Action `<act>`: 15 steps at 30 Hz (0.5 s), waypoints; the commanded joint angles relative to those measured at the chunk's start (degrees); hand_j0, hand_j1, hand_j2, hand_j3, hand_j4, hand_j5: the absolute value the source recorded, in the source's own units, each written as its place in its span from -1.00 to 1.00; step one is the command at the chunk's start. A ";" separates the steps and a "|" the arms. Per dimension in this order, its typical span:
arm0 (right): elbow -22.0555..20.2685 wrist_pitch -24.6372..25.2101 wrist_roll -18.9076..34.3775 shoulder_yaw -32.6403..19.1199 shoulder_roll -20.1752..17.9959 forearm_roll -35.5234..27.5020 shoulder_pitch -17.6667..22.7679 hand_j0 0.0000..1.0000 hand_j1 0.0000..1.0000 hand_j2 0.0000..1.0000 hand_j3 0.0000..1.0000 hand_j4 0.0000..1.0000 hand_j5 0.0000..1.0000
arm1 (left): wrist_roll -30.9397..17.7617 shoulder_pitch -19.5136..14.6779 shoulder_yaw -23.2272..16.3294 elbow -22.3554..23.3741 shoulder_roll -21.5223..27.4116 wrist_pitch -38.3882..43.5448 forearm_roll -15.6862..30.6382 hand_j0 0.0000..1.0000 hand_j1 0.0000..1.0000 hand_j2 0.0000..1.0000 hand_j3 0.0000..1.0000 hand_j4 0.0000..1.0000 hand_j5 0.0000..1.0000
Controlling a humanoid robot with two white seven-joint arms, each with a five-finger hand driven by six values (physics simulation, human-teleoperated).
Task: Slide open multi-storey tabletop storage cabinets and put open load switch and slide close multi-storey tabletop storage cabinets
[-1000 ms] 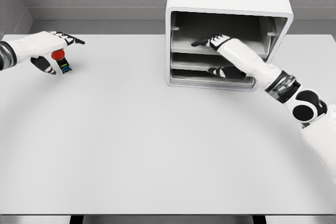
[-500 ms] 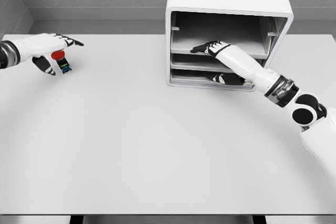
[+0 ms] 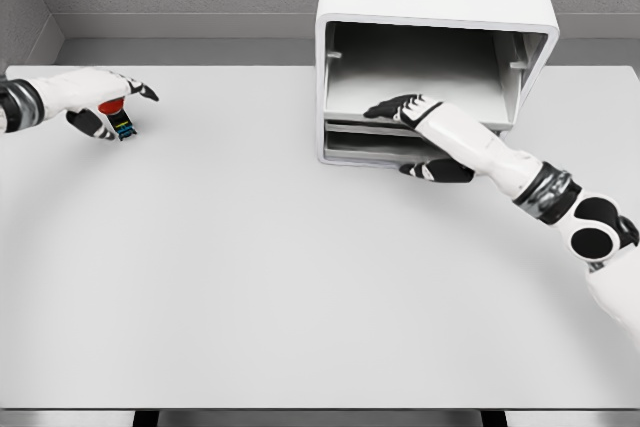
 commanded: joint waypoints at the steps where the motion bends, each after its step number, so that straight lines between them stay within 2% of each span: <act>1: 0.53 -0.02 -0.03 -1.32 -1.25 3.54 0.00 0.76 0.76 0.76 0.76 0.76 0.76 | -0.06 0.00 -0.03 0.52 0.00 0.18 0.30 0.64 0.64 0.64 0.64 0.64 0.64; 15: -5.62 -0.02 -0.21 -5.45 -5.03 3.45 5.80 0.76 0.76 0.76 0.76 0.76 0.76 | -0.06 -0.88 0.06 1.31 0.26 0.18 0.30 0.64 0.64 0.64 0.64 0.64 0.64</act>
